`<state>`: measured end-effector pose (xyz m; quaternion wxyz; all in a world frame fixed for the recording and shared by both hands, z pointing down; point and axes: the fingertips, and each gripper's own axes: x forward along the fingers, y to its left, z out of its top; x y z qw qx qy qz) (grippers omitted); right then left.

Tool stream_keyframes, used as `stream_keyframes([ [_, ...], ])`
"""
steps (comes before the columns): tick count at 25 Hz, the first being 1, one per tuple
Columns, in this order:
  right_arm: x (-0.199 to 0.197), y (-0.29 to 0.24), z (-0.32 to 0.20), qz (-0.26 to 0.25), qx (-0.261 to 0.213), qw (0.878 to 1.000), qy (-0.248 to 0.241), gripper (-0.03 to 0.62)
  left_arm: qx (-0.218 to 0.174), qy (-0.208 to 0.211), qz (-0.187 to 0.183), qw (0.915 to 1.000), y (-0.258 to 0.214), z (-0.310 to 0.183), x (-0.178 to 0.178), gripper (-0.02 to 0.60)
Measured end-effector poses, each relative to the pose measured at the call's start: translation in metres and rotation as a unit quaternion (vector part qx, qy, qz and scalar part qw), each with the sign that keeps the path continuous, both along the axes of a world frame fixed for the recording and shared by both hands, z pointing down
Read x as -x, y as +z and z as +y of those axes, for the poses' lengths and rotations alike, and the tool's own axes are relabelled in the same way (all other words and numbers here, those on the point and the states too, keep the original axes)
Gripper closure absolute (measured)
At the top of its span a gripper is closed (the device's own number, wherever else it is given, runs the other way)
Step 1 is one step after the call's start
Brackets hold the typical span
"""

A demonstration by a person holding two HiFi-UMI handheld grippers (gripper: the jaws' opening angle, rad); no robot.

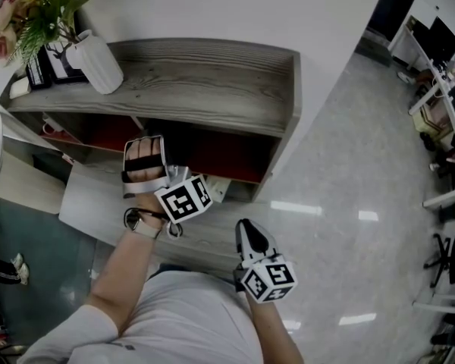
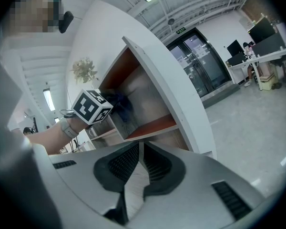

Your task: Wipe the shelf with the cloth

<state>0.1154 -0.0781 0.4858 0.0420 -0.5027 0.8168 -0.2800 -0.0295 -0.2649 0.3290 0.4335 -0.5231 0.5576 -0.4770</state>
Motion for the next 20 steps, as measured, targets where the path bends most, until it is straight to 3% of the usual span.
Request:
stream_keyframes([
  [10, -0.006, 0.010, 0.009, 0.004, 0.011, 1.000, 0.005, 0.554, 0.108, 0.002, 0.007, 0.9942, 0.110, 0.005, -0.001, 0.514],
  [20, -0.020, 0.018, 0.019, 0.015, 0.027, 0.999, 0.026, 0.554, 0.137, 0.003, 0.013, 0.9905, 0.159, 0.006, -0.002, 0.514],
])
